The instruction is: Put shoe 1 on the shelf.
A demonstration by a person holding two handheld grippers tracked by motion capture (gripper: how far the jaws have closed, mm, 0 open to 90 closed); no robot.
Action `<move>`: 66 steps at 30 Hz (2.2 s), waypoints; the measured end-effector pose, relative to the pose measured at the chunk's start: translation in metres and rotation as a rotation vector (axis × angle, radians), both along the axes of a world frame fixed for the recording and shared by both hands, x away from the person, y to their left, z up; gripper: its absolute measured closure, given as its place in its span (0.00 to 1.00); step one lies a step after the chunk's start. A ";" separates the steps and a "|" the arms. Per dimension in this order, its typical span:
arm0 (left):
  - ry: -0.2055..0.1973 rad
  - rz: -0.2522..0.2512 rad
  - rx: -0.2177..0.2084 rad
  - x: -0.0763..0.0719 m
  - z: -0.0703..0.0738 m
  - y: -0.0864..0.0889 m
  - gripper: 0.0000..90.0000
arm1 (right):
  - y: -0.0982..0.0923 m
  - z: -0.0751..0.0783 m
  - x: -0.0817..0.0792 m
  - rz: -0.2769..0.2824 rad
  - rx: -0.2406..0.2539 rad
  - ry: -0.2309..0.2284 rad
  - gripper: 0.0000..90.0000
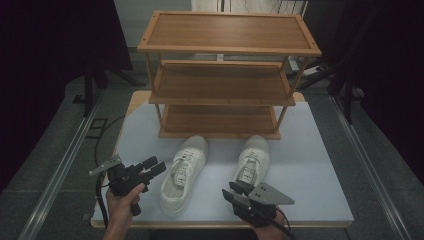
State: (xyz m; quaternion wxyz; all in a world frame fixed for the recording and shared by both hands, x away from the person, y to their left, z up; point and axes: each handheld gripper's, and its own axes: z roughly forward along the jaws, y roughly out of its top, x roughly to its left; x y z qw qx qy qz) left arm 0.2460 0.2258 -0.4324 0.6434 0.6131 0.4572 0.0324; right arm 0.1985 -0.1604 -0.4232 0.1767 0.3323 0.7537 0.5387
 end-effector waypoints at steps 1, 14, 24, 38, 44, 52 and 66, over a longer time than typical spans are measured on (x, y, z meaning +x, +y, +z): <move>-0.004 0.002 0.003 0.000 0.001 0.000 0.42 | 0.000 0.000 0.000 0.000 0.000 0.000 0.69; 0.002 0.020 0.077 0.000 0.000 -0.016 0.35 | -0.031 0.000 0.005 -0.100 0.017 0.001 0.61; 0.035 -0.002 0.204 0.017 -0.006 -0.032 0.35 | -0.032 -0.003 0.007 -0.099 0.015 0.023 0.61; 0.056 0.012 0.364 0.038 -0.029 -0.054 0.41 | -0.029 -0.007 0.008 -0.084 0.002 0.027 0.60; 0.088 0.046 0.333 0.041 -0.039 -0.051 0.49 | -0.030 -0.007 0.008 -0.092 0.005 0.029 0.60; 0.061 0.063 0.332 0.042 -0.037 -0.053 0.60 | -0.030 -0.007 0.007 -0.086 0.008 0.024 0.60; 0.007 0.103 0.303 0.037 -0.039 -0.046 0.88 | -0.033 -0.004 0.006 -0.088 0.016 0.008 0.60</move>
